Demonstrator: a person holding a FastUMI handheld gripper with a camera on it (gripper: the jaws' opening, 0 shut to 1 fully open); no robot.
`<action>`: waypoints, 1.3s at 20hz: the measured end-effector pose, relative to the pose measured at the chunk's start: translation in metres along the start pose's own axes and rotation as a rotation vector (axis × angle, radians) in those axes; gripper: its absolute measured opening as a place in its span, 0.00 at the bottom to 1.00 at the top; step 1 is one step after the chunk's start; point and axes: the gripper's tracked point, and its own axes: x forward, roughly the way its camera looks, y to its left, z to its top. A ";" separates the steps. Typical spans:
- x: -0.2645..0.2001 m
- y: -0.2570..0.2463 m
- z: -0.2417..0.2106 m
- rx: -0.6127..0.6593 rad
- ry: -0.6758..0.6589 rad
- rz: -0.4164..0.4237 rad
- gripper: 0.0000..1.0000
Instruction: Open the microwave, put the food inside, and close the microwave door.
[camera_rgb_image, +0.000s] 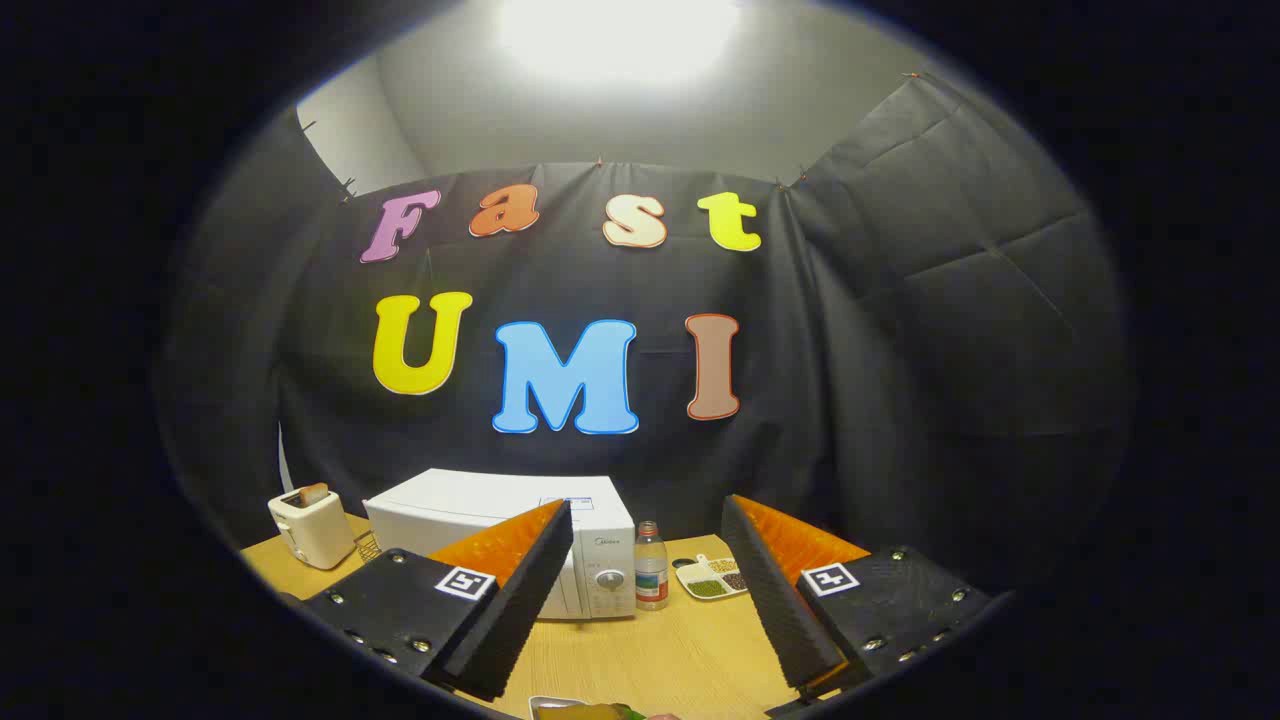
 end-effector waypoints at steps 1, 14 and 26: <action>0.001 0.000 0.000 -0.001 0.001 0.000 0.96; 0.014 0.009 -0.003 0.018 0.011 0.022 0.96; 0.021 0.044 -0.004 0.024 0.008 0.100 0.96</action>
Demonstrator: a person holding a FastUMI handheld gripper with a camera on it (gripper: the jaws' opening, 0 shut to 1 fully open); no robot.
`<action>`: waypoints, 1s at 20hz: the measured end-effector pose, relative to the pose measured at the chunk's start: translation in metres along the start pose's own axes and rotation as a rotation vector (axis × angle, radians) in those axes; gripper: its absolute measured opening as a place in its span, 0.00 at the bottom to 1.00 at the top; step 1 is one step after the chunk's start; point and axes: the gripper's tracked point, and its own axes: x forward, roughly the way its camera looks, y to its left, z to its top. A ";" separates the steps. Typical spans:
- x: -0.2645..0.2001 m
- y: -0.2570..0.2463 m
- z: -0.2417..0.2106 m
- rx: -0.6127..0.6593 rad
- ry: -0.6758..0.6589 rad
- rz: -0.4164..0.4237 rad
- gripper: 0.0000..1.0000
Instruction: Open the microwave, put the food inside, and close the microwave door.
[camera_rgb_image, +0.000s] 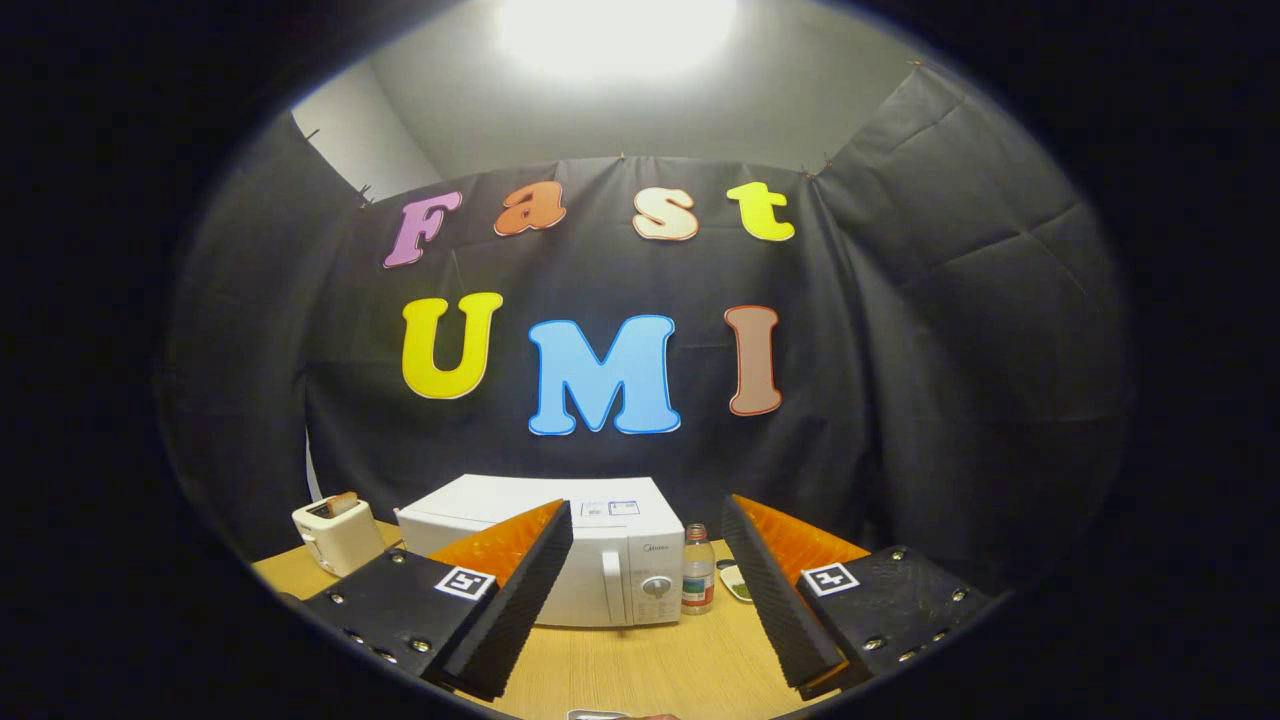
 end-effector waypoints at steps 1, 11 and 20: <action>-0.001 0.000 0.000 -0.004 0.001 0.001 0.96; -0.001 -0.016 -0.012 -0.006 0.021 -0.028 0.96; 0.053 -0.003 -0.055 -0.015 0.086 0.056 0.96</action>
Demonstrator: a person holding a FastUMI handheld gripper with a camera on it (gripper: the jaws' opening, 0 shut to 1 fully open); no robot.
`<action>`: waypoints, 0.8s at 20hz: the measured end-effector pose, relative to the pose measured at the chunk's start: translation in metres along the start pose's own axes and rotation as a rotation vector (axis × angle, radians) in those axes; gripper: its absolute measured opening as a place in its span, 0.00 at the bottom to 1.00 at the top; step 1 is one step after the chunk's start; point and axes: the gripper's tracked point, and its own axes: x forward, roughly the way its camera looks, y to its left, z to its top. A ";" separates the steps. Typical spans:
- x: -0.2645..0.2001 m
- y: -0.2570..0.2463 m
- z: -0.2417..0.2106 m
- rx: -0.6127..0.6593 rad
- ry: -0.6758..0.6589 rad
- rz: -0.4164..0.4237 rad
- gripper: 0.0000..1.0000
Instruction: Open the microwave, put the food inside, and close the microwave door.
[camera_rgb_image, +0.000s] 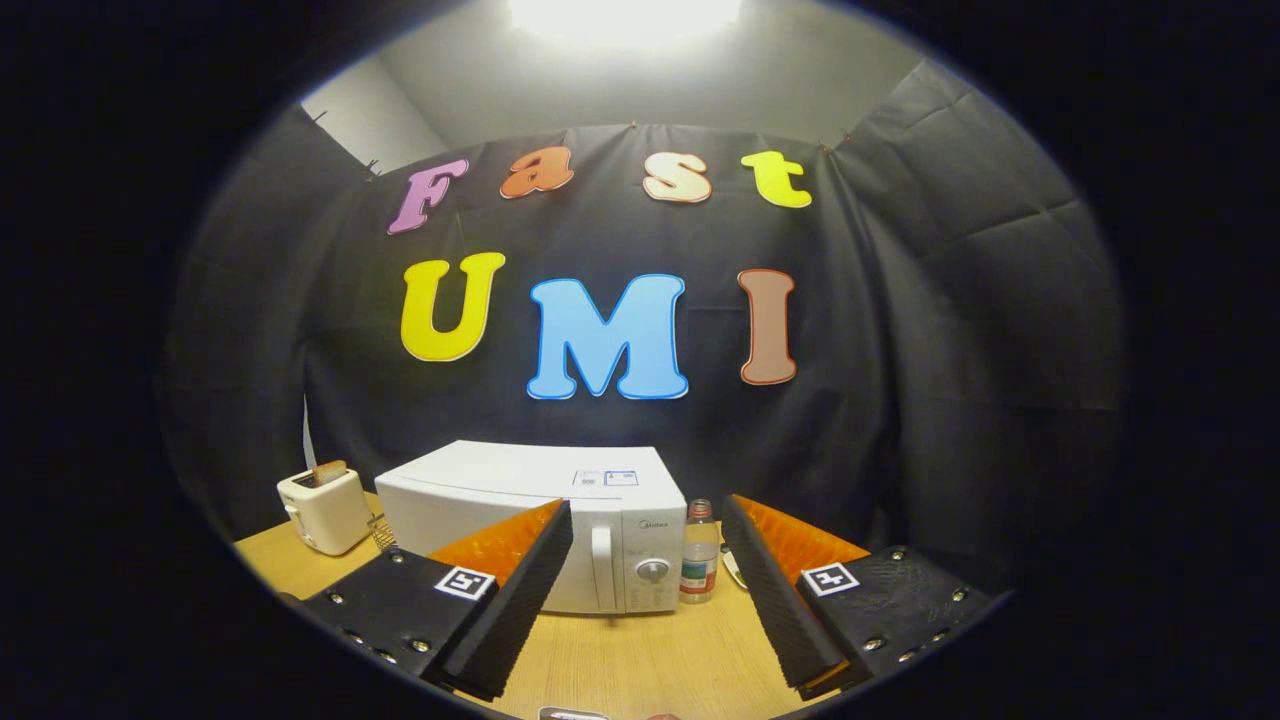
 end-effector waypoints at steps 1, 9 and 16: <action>0.009 0.003 -0.005 0.004 0.009 0.020 0.96; 0.087 0.024 -0.087 0.025 0.204 0.146 0.96; 0.139 0.033 -0.142 -0.006 0.324 0.169 0.96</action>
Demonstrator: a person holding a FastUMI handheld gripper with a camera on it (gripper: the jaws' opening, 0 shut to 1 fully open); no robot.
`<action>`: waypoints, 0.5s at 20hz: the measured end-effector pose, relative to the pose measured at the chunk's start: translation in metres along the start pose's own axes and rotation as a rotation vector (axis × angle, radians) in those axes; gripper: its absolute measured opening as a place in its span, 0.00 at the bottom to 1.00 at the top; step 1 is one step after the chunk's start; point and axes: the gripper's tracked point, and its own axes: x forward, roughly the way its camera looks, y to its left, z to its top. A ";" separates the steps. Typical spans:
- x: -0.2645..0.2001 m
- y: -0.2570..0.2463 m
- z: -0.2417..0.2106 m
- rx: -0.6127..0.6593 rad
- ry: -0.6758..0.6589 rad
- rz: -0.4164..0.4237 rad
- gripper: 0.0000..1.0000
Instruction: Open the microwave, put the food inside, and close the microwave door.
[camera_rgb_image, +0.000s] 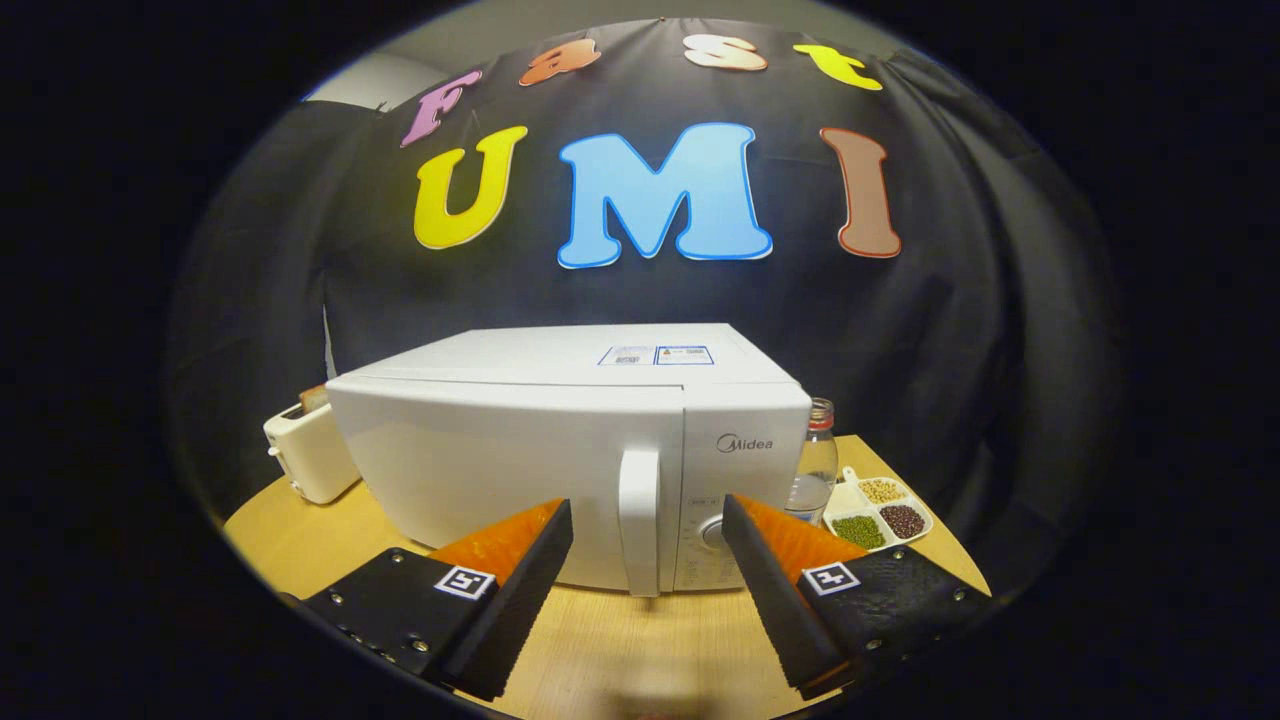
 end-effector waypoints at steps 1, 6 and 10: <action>0.007 0.000 -0.006 -0.008 0.019 -0.001 0.96; 0.031 -0.010 -0.025 -0.016 0.083 -0.029 0.82; 0.037 0.000 -0.024 -0.009 0.106 -0.019 0.54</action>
